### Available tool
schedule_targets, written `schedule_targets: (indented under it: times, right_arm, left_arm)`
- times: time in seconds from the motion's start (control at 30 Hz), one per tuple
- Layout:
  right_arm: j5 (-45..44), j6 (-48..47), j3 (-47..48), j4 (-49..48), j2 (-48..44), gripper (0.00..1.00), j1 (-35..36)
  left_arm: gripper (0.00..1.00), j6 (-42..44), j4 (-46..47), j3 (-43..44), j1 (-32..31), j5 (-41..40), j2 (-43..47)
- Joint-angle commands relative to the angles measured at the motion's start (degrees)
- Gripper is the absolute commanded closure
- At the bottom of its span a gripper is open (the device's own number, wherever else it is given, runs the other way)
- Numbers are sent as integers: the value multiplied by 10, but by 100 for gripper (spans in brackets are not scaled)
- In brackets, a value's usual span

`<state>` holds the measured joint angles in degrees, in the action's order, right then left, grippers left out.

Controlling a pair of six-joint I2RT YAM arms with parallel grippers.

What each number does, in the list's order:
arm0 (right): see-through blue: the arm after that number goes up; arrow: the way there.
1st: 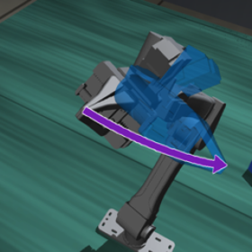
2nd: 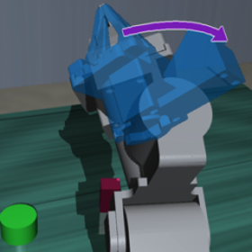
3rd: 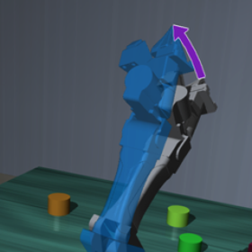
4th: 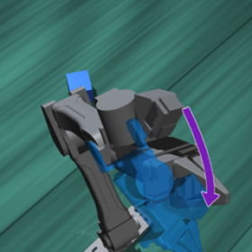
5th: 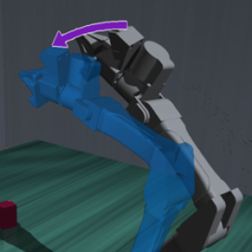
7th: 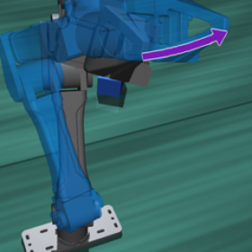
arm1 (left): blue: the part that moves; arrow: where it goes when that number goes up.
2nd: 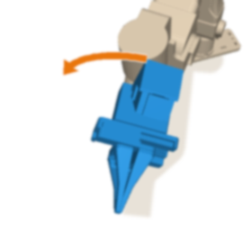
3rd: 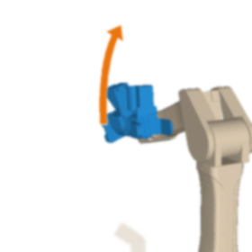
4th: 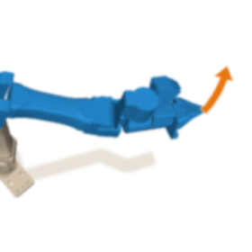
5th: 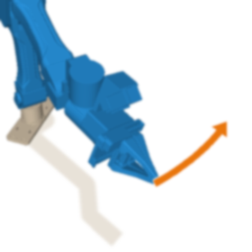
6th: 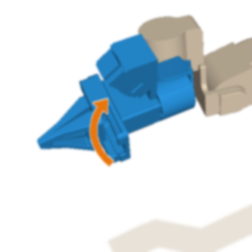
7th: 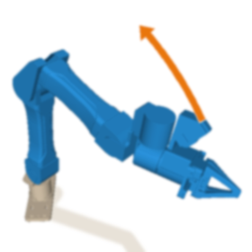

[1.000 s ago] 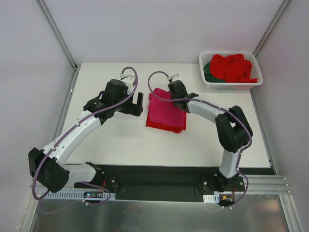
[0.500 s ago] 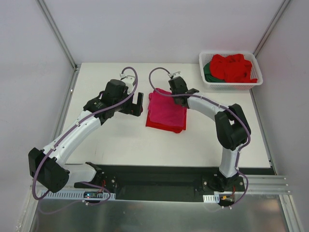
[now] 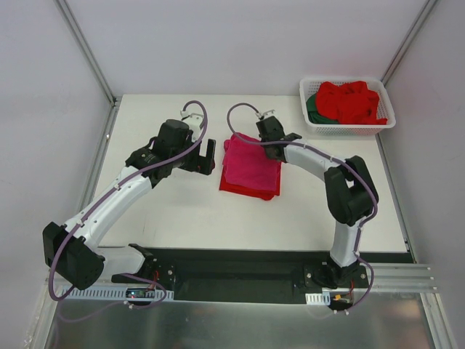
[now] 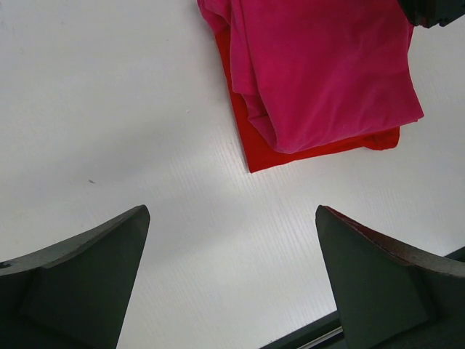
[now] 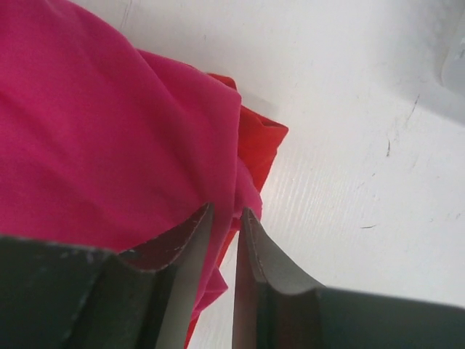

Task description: Fold and stack the t-shirts

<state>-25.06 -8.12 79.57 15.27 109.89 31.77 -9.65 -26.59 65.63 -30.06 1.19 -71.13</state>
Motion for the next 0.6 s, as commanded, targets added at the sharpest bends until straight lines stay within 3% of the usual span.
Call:
schedule_targets:
  times: [0.0,0.4,0.57]
  right_arm:
    - [-10,4,-6,-9,-55,74,4]
    - [48,18,-6,-7,-41,75,17]
    - [31,14,2,-1,-19,75,18]
  left_arm:
    - [1,1,-1,1,-7,-2,1]
    - [1,2,-2,2,-10,-4,-2]
    - [1,2,-1,2,-10,-4,-4]
